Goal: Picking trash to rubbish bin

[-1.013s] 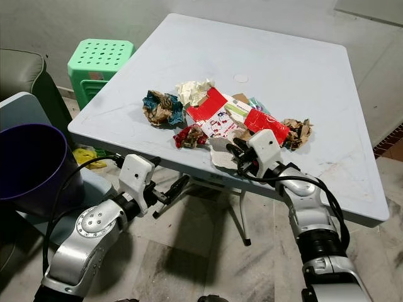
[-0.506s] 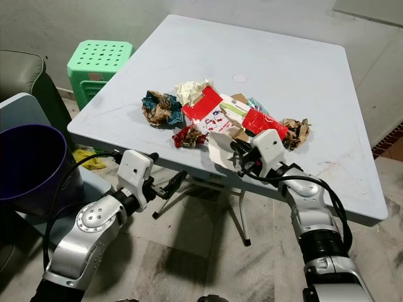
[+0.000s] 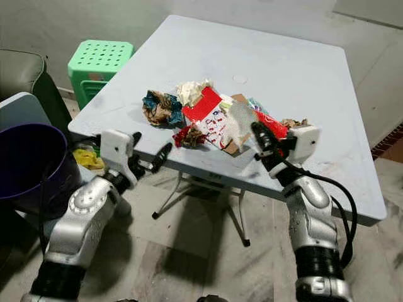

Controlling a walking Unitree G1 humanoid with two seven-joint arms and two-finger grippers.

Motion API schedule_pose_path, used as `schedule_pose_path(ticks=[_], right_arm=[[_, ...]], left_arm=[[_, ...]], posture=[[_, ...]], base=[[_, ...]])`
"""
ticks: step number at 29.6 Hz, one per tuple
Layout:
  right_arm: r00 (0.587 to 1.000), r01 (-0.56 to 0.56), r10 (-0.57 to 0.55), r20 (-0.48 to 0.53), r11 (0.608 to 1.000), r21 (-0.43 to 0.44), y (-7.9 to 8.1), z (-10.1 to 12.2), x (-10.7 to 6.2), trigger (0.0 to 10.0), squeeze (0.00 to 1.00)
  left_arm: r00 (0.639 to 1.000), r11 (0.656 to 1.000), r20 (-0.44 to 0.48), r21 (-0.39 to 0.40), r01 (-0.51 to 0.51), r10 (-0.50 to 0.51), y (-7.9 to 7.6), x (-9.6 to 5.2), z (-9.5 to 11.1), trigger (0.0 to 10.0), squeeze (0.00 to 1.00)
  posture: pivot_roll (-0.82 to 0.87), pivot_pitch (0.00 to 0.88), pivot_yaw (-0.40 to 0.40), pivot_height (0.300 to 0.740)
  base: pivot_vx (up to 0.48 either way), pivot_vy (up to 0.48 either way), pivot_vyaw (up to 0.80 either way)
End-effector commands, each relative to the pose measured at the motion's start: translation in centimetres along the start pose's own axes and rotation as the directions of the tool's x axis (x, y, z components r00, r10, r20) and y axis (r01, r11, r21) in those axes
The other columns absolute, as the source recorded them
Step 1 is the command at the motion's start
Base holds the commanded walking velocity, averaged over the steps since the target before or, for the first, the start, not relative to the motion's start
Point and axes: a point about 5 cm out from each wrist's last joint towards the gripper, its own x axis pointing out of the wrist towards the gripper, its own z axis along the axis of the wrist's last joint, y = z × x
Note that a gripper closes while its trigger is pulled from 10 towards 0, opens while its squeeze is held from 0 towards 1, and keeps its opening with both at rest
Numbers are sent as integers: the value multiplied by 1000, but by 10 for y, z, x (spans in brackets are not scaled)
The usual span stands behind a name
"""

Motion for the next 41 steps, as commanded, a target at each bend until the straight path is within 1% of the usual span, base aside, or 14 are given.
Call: schedule_pose_path(ticks=[1, 3, 4, 5, 10, 12, 15, 17, 19, 22, 23, 30, 35, 41], right_arm=[[996, 85, -83, 40, 996, -41, -4, 8, -5, 10000, 0], [981, 194, -192, 27, 977, -94, -8, 6, -7, 10000, 0], [981, 194, -192, 27, 977, -94, -8, 6, -7, 10000, 0], [967, 256, -256, 15, 959, -122, -11, 3, -10, 10000, 0], [934, 344, -355, -39, 923, -174, -13, -8, -19, 10000, 0], [933, 339, -357, -50, 915, -218, -11, -10, -20, 10000, 0], [926, 354, -375, -41, 903, -243, -6, -13, -19, 10000, 0], [928, 353, -371, -29, 902, -248, -1, -12, -19, 10000, 0], [937, 337, -350, -8, 909, -247, 7, -10, -22, 10000, 0], [948, 308, -319, -1, 917, -253, 15, -9, -29, 10000, 0], [953, 292, -303, -6, 922, -254, 20, -10, -36, 10000, 0], [943, 302, -328, -51, 911, -282, 22, -19, -51, 10000, 0], [947, 289, -316, -52, 914, -284, 26, -16, -52, 10000, 0], [948, 284, -313, -56, 913, -294, 27, -15, -50, 10000, 0]], left_arm=[[999, 999, -17, -18, -30, 30, 7, 2, -3, 10000, 0], [999, 999, -12, -17, -52, 52, 14, 6, -1, 10000, 0], [999, 999, -12, -17, -52, 52, 14, 6, -1, 10000, 0], [998, 998, -19, -14, -67, 66, 19, 8, 0, 10000, 0], [997, 997, 22, -14, -75, 76, 24, 12, 5, 10000, 0], [996, 996, 24, -16, -85, 85, 25, 13, 5, 10000, 0], [995, 996, 24, -16, -92, 92, 26, 16, 4, 10000, 0], [995, 997, 50, -16, -82, 83, 24, 15, 5, 10000, 0], [992, 997, 95, -14, -80, 81, 20, 9, 4, 10000, 0], [992, 997, 105, -14, -75, 76, 16, 1, -1, 10000, 0], [991, 997, 114, -32, -72, 75, 14, -5, -4, 10000, 0], [993, 994, 81, -71, -82, 87, 15, -18, -14, 10000, 0], [992, 992, 73, -82, -92, 98, 17, -21, -15, 10000, 0], [991, 994, 85, -45, -99, 103, 22, -17, -9, 10000, 0]], posture=[[-39, 52, -47, 740], [-41, 36, -41, 740], [-41, 36, -41, 740], [-50, 4, -33, 740], [-52, 0, -24, 740], [-53, 0, -20, 740], [-55, 0, -18, 740], [-54, 0, -19, 740], [-57, 0, -17, 740], [-54, 0, -18, 740], [-55, 0, -18, 740], [-53, 0, -21, 740], [-54, 0, -22, 740], [-50, 0, -29, 740]], base=[[0, 0, 0], [0, 0, 0], [0, 0, 0], [0, 0, 0], [0, 0, 0], [0, 0, 0], [0, 0, 0], [0, 0, 0], [0, 0, 0], [0, 0, 0], [0, 0, 0], [0, 0, 0], [0, 0, 320], [0, 0, 800]])
